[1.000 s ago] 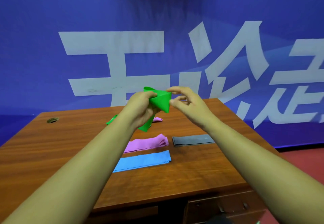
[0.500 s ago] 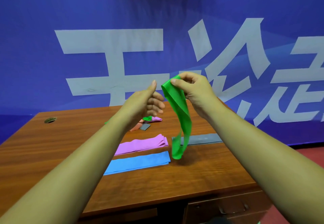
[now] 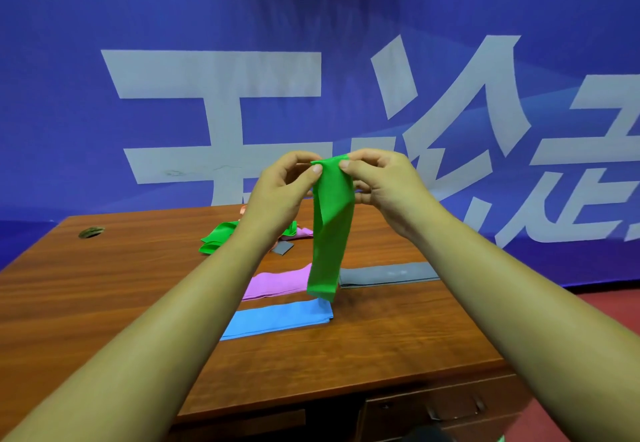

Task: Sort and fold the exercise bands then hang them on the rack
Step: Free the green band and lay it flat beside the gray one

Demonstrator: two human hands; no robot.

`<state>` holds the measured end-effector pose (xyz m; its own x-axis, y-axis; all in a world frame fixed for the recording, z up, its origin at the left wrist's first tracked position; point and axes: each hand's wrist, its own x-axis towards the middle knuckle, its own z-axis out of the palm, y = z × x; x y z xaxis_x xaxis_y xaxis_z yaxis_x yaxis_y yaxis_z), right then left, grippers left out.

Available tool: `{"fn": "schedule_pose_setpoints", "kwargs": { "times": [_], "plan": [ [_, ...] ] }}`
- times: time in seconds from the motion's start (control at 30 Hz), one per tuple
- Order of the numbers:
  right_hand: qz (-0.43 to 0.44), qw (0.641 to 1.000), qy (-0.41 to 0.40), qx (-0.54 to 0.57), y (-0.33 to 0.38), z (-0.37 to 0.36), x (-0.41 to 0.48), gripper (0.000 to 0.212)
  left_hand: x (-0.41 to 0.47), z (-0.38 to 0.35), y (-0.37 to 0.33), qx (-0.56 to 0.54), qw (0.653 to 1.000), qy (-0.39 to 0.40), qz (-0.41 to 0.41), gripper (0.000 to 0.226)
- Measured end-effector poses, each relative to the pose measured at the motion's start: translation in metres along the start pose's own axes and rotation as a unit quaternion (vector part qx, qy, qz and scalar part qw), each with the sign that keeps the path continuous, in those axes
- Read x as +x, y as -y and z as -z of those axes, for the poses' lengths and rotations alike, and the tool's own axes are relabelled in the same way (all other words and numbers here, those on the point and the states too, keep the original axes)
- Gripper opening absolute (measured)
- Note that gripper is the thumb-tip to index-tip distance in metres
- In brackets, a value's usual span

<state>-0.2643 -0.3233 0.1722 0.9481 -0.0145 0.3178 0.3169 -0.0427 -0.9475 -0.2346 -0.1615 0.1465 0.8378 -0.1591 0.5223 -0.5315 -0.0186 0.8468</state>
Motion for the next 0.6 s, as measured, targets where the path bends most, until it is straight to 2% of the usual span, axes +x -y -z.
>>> {"fn": "schedule_pose_setpoints", "kwargs": {
  "times": [0.17, 0.23, 0.3, 0.37, 0.43, 0.5, 0.6],
  "plan": [
    [-0.01, 0.999, 0.033, -0.009, -0.004, -0.007, -0.002, 0.013, 0.003, 0.002, -0.007, -0.008, 0.999, -0.031, -0.019, 0.017],
    [-0.015, 0.999, 0.049, -0.007, -0.004, -0.009, -0.004, 0.007, 0.006, 0.005, -0.005, -0.017, 0.999, -0.036, -0.001, 0.015],
    [-0.027, 0.998, 0.046, 0.038, -0.003, -0.01, -0.003, 0.005, 0.006, 0.007, 0.002, -0.037, 0.999, 0.01, 0.037, 0.012],
    [-0.051, 0.992, 0.04, 0.111, -0.001, -0.008, 0.0, 0.013, 0.001, 0.009, 0.011, -0.033, 0.994, 0.084, 0.067, 0.023],
    [-0.062, 0.985, 0.041, 0.156, 0.003, -0.007, 0.001, 0.011, -0.005, 0.01, 0.019, -0.014, 0.989, 0.125, 0.071, 0.024],
    [-0.062, 0.982, 0.046, 0.17, 0.005, -0.003, 0.0, 0.011, -0.006, 0.011, 0.024, 0.005, 0.992, 0.103, 0.066, 0.02],
    [-0.056, 0.978, 0.054, 0.194, 0.002, 0.0, -0.004, 0.03, -0.003, 0.014, 0.023, 0.003, 0.996, 0.047, 0.071, 0.017]
  ]
}}
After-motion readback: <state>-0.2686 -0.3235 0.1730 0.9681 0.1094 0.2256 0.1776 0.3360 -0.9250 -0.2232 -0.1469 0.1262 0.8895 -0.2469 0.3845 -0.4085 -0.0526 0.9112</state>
